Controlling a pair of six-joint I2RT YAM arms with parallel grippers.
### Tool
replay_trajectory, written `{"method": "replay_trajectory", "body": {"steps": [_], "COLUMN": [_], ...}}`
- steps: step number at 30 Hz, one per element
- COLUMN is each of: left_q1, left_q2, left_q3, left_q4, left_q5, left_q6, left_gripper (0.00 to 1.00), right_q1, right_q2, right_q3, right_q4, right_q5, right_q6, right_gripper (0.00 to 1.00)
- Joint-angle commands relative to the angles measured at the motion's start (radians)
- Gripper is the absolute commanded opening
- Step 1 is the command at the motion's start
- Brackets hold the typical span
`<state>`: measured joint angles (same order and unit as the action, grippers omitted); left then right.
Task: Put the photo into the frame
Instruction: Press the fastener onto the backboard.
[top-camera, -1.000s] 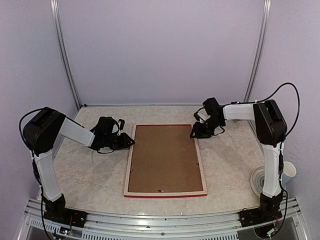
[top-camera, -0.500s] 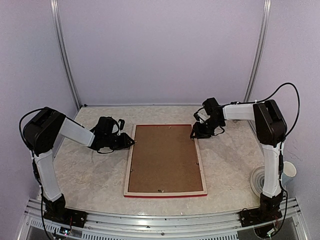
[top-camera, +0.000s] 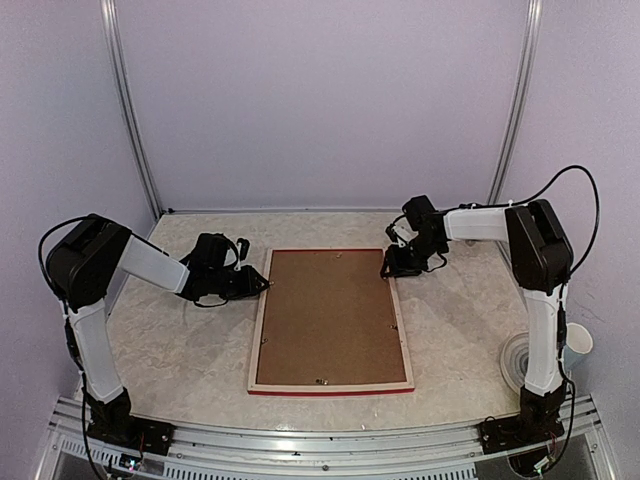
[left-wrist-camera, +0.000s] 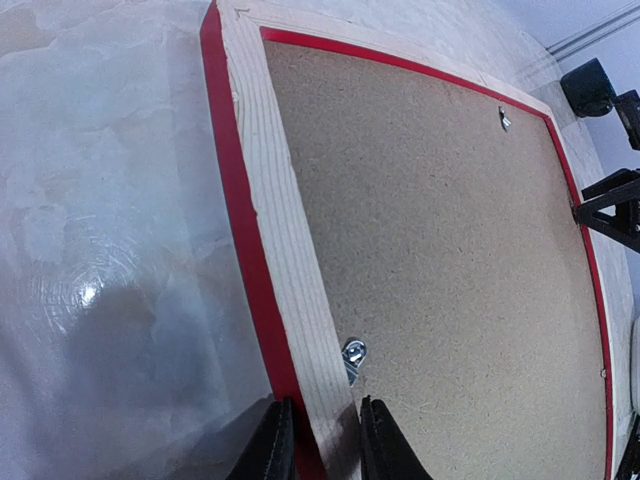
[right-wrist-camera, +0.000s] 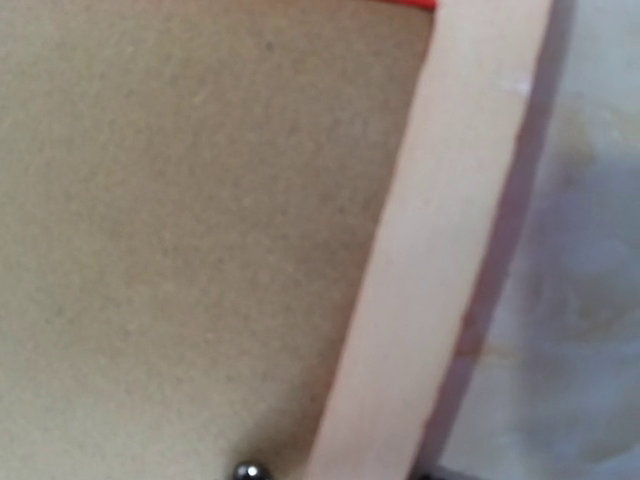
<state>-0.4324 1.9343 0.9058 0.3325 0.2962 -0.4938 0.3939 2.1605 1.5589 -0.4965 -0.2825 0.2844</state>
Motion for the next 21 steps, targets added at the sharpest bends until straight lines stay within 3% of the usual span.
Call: {"method": "replay_trajectory", "body": {"steps": [1,12,21], "left_q1": [0.003,0.003,0.003], "left_q2": [0.041,0.039,0.04], "left_q3": [-0.02,-0.021,-0.019], "left_q4": [-0.061,-0.062,-0.062], "left_q5": [0.008,0.007,0.008], "left_q6": [0.009,0.011,0.011], "left_gripper": [0.21,0.21,0.21], "right_q1": [0.011,0.023,0.06], "right_q2": [0.021,0.03,0.05], "right_q3": [0.003,0.009,0.077], "right_q4": [-0.062,-0.085,-0.177], "right_q5": [0.052,0.122,0.316], "right_q6": [-0.006,-0.023,-0.056], "right_gripper": [0.42,0.37,0.34]}}
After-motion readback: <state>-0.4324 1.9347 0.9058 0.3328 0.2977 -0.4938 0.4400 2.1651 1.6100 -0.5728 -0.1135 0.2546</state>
